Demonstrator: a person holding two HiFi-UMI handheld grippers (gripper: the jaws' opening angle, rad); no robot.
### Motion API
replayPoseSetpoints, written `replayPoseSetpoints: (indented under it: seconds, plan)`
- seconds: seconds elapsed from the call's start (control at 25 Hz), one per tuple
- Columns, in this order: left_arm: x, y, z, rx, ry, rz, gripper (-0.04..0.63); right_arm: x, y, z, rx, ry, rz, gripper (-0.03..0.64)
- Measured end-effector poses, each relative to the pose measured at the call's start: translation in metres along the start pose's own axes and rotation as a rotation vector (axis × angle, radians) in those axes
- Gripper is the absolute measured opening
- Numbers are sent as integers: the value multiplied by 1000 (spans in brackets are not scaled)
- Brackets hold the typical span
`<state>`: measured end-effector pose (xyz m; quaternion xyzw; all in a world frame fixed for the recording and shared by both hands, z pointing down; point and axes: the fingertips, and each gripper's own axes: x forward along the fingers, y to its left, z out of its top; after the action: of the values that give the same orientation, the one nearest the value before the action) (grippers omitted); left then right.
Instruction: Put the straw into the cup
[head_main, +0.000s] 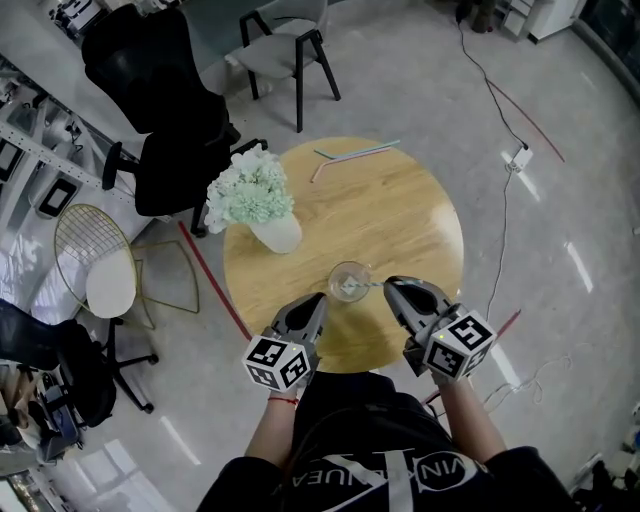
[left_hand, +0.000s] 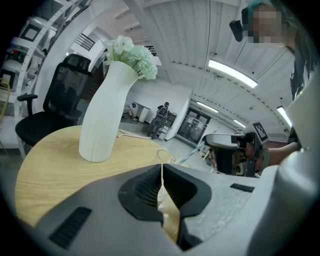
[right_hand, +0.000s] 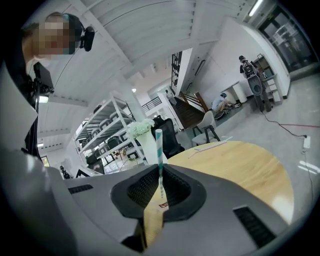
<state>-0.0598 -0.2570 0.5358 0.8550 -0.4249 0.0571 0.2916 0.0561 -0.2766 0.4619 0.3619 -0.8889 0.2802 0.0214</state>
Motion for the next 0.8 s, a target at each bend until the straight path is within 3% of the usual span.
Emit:
replayPoseSetpoints:
  seconds: [0.16,0.8]
  plan:
    - [7,3,3,17,13,-17,17,16,4,-9,-62,34,7,21]
    - [10,29,5,-10,15,-3,17,47,-6,-34,-129,133,-8,21]
